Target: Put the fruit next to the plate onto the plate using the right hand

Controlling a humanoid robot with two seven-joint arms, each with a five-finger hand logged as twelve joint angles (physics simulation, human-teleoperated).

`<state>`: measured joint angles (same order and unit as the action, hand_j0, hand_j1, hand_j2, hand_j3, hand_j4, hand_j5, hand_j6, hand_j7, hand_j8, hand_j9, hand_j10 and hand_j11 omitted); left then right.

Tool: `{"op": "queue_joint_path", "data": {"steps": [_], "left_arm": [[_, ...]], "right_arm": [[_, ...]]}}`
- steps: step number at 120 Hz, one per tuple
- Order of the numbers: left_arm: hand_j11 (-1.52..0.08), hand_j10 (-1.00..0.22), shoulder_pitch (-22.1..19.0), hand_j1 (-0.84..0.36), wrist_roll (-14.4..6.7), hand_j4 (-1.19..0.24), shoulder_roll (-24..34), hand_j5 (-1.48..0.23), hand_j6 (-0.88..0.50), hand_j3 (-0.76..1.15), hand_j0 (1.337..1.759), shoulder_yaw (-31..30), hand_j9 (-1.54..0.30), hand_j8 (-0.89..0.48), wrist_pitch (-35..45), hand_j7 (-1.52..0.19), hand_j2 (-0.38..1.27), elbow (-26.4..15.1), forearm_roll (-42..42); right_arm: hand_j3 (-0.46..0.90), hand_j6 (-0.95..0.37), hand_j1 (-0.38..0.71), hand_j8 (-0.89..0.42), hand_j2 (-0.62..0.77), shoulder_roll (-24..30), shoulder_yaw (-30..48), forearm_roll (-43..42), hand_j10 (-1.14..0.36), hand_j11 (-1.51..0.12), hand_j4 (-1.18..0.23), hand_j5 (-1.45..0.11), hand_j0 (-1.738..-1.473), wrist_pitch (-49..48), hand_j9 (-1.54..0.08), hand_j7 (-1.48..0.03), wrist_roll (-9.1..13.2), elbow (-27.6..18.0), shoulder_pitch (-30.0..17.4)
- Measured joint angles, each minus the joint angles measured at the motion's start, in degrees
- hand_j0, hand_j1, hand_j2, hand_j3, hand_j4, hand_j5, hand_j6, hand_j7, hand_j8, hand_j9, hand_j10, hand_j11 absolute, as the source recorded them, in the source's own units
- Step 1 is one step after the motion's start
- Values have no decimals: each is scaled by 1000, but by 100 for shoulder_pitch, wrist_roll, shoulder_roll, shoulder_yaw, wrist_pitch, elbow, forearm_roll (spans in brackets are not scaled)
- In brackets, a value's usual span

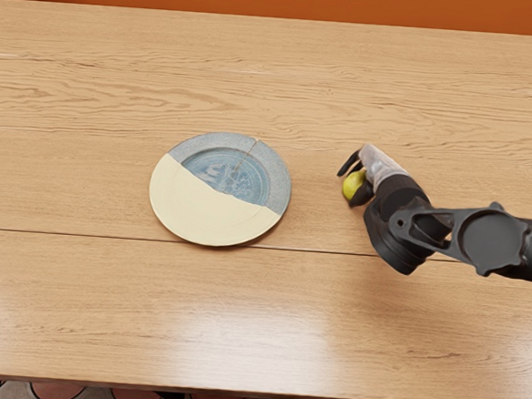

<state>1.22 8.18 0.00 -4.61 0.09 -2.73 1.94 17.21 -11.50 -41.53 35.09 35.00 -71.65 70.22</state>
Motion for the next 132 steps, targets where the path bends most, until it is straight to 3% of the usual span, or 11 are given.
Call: {"op": "queue_joint_path", "data": {"steps": [19,36,63,92,101,116,132], "left_arm": [[-23,-18,1,328,0,-18,0,-23,-19,0,1658,0,-23,-18,0,-23,4,0,0],[-23,-18,1,328,0,-18,0,-23,-19,0,1658,-1,-23,-19,0,-23,4,0,0],[-23,-18,1,328,0,-18,0,-23,-19,0,1658,-3,-23,-19,0,-23,4,0,0],[-23,-18,1,328,0,-18,0,-23,-19,0,1658,-1,-23,-19,0,-23,4,0,0],[-23,-18,1,328,0,-18,0,-23,-19,0,1658,-2,-23,-19,0,-23,4,0,0],[-23,-18,1,328,0,-18,0,-23,-19,0,1658,-2,-23,-18,0,-23,4,0,0],[-23,-18,1,328,0,-18,0,-23,-19,0,1658,-1,-23,-18,0,-23,4,0,0]], "right_arm": [[1,-509,220,-418,204,2,146,25,-574,-995,-749,-949,-1650,-6,-973,-960,4,-11,82],[1,-543,141,-443,105,-70,345,55,-602,-1042,-771,-1002,-1649,-12,-1018,-999,10,-44,339],[0,-553,108,-439,61,-664,632,96,-604,-1082,-778,-1050,-1648,-19,-1057,-1025,11,-64,895],[2,-523,197,-390,281,-1510,701,124,-561,-1108,-766,-1089,-1653,-28,-1084,-1033,-1,-27,1102],[0,-462,155,-358,244,-1618,683,107,-487,-915,-635,-903,-1655,-20,-897,-857,-1,43,1039],[0,-258,-66,-202,136,-1690,702,86,-272,-506,-352,-499,-1656,-12,-496,-474,0,167,860],[0,-135,-202,-106,71,-1502,1138,86,-142,-263,-184,-260,-1657,-10,-258,-247,0,170,571]]}}
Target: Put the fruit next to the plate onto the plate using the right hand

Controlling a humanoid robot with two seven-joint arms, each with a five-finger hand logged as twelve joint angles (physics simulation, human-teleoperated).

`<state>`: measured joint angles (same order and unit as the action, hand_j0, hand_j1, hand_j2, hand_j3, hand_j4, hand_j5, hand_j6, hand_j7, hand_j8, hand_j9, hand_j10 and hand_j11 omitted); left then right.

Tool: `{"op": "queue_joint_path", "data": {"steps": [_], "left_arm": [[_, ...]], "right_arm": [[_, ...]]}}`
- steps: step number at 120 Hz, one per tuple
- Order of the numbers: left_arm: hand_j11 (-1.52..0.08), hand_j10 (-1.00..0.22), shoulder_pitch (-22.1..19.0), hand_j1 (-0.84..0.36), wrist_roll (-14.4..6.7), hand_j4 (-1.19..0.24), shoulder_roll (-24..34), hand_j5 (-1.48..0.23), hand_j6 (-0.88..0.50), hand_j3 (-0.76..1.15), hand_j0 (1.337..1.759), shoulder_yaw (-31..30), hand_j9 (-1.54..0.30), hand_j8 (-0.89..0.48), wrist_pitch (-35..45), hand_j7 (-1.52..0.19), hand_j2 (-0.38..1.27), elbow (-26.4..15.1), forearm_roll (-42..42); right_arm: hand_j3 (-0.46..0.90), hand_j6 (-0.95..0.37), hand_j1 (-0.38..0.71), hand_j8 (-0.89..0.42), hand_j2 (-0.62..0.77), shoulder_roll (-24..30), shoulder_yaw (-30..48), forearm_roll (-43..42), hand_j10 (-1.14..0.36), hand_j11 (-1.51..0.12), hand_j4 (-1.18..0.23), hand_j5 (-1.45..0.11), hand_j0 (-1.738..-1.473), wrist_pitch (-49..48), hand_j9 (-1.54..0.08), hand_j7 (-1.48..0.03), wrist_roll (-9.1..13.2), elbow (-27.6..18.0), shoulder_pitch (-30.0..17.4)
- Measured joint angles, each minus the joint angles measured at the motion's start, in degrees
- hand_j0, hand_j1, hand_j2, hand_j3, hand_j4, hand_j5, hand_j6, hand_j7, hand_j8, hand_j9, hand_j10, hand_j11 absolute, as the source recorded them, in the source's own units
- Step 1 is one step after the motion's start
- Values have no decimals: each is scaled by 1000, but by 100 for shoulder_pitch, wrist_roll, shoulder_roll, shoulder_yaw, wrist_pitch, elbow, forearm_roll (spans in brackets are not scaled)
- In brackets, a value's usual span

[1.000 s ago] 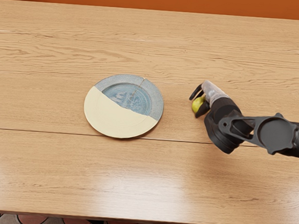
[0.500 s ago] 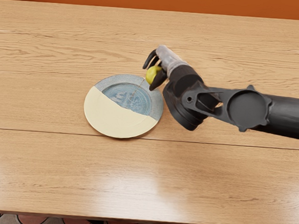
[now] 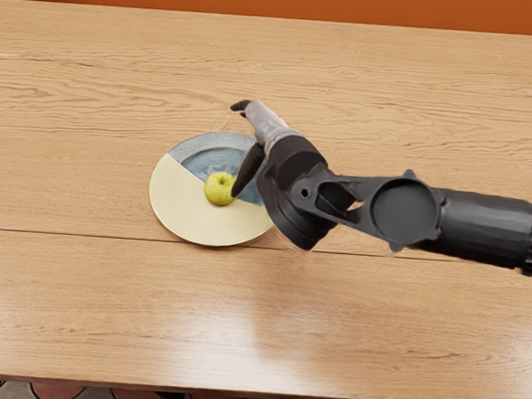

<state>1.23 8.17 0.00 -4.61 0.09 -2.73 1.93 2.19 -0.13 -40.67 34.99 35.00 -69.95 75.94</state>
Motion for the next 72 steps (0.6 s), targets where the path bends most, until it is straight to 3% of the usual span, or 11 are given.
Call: {"op": "queue_joint_path", "data": {"steps": [22,37,55,72], "left_arm": [[-23,-18,-2,328,0,-18,0,-23,-19,0,1658,-1,-23,-18,0,-23,4,0,0],[-23,-18,0,328,0,-18,0,-23,-19,0,1658,0,-23,-18,0,-23,4,0,0],[-23,-18,0,328,0,-18,0,-23,-19,0,1658,1,-23,-19,0,-23,4,0,0],[-23,-18,0,328,0,-18,0,-23,-19,0,1658,-2,-23,-19,0,-23,4,-1,0]], "right_arm": [[0,-56,-290,-44,30,808,834,3,-58,-107,-75,-106,-1658,1,-105,-101,0,-30,-494],[0,-31,-317,-24,16,1469,1881,1,-32,-58,-41,-57,-1658,-290,-57,-55,0,-249,-1063],[0,-15,-334,-12,8,2023,3572,5,-15,-28,-20,-28,-1658,-2622,-27,-26,0,-343,-1936],[0,-8,-342,-6,4,2335,5550,80,-8,-14,-10,-14,-1658,-5172,-14,-13,0,-332,-3057]]}}
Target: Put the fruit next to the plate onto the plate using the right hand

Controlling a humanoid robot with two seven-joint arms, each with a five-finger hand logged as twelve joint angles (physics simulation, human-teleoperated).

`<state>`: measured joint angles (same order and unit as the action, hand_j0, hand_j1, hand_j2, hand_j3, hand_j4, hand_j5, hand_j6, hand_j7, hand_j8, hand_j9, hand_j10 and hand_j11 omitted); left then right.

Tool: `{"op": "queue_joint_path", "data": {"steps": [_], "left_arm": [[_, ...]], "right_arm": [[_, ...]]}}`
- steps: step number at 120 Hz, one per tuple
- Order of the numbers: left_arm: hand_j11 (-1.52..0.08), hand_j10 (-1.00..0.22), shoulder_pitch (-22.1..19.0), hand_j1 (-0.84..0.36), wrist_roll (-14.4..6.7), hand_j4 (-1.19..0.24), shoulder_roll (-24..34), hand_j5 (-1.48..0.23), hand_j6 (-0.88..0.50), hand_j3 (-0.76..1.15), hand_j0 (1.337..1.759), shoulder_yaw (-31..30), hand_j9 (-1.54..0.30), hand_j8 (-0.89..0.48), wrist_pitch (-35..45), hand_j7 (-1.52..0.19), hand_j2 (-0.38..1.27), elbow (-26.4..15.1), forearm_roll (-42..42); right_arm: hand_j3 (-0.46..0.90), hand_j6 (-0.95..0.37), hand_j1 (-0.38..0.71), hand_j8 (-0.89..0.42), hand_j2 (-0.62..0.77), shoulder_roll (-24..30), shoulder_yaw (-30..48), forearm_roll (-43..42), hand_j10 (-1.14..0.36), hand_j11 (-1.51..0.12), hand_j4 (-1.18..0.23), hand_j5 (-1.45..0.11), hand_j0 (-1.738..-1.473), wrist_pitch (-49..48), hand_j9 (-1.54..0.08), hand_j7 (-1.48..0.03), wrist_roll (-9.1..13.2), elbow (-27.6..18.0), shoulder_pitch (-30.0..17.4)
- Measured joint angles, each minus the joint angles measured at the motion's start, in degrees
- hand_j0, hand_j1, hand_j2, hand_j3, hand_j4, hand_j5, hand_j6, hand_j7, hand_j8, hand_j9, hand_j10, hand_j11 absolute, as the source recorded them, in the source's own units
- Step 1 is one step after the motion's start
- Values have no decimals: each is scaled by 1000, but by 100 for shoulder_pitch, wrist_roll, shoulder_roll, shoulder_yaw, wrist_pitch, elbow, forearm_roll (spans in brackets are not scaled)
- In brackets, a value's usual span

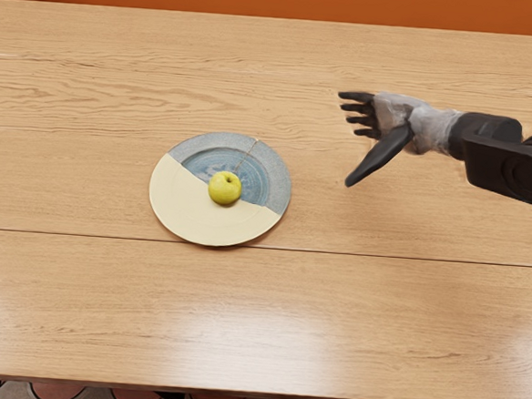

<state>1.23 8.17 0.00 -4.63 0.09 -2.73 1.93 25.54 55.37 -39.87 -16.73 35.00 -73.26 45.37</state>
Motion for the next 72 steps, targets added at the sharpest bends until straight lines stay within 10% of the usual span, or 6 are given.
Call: {"op": "queue_joint_path", "data": {"steps": [40,72], "left_arm": [[-23,-18,0,328,0,-18,0,-23,-19,0,1658,0,-23,-18,-2,-23,4,-22,0],[-23,-18,-44,328,-6,-18,0,-23,-19,0,1658,15,-23,-18,-8,-23,4,-245,0]], "right_arm": [[0,-1,-348,0,2,449,2770,2427,-1,-3,-1,-3,-1658,-1753,-3,-3,0,289,-2232],[0,1,-349,1,1,573,3020,2984,1,-1,0,-1,-1658,-1822,-1,-1,0,303,-2662]]}}
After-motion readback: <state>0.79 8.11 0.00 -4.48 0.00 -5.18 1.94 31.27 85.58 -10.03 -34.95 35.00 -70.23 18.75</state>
